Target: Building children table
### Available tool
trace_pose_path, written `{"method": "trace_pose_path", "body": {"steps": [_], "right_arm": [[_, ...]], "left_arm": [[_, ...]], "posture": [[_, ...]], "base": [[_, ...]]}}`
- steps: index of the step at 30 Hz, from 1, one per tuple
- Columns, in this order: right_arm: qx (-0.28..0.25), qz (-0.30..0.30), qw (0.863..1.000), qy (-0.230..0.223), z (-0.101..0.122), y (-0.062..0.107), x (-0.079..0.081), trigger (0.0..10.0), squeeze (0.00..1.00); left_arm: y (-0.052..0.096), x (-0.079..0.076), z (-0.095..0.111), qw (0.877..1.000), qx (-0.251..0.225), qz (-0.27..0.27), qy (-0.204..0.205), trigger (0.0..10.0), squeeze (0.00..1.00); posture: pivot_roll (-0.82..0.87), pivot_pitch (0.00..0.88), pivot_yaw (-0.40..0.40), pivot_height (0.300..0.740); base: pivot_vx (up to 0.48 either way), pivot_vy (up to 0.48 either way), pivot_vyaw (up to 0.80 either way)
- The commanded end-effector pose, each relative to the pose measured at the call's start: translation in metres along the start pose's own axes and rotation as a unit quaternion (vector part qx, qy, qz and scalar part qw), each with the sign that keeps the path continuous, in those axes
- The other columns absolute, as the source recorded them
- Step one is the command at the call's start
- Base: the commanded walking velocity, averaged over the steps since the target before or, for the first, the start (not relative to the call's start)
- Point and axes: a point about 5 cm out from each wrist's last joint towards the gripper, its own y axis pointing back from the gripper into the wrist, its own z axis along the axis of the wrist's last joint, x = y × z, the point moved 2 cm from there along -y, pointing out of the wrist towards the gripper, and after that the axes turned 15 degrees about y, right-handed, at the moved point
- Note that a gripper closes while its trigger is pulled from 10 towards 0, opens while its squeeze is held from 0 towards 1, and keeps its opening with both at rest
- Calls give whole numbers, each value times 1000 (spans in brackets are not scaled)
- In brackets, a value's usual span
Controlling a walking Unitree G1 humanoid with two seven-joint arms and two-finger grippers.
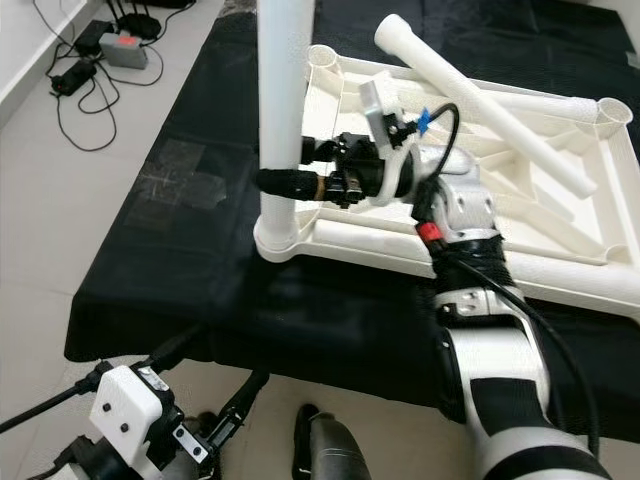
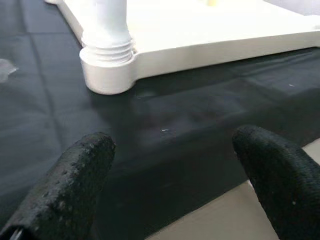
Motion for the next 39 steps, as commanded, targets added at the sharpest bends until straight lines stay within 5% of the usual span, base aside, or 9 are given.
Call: {"method": "trace_pose_path", "body": {"steps": [1, 5, 15, 18, 21, 22, 35, 36, 39], "right_arm": [[73, -104, 991, -33, -17, 15, 3, 0, 0], [217, -342, 911, -83, -83, 20, 58, 0, 0], [204, -286, 932, -94, -106, -45, 71, 0, 0], [203, -258, 940, -87, -97, -46, 76, 10000, 0], [192, -235, 949, -81, -91, -46, 79, 10000, 0], [162, -192, 964, -89, -83, -47, 82, 10000, 1000], [56, 58, 996, -23, -34, -25, 15, 10000, 1000], [51, 85, 995, -23, -26, -26, 9, 10000, 361], [33, 154, 987, -17, -9, -27, 1, 10000, 0]], "left_arm": [[0, 3, -11, 1000, 15, 3, 11, 8824, 0], [-14, 17, -26, 1000, 19, 9, 11, 8745, 0], [-43, 40, -41, 1000, 19, 19, 6, 8824, 0], [-42, 38, -40, 1000, 12, 20, 2, 8745, 0], [-40, 35, -39, 1000, 9, 19, 1, 8667, 0], [-37, 32, -37, 1000, 8, 17, 1, 8706, 0], [-2, -5, -11, 1000, -14, -7, 15, 8431, 0], [2, -9, -7, 1000, -15, -8, 17, 8353, 0], [9, -17, 0, 1000, -16, -10, 20, 8275, 0]], "posture": [[64, 123, -164, 740], [-18, 12, -136, 740], [17, 0, -154, 740], [14, 0, -149, 740], [14, 0, -147, 740], [17, 0, -142, 740], [102, 237, -128, 740], [104, 244, -128, 740], [118, 292, -125, 740]], "base": [[0, 0, 0], [0, 0, 0], [0, 0, 0], [0, 0, 0], [0, 0, 0], [0, 0, 0], [0, 0, 0], [0, 0, 0], [0, 0, 0]]}}
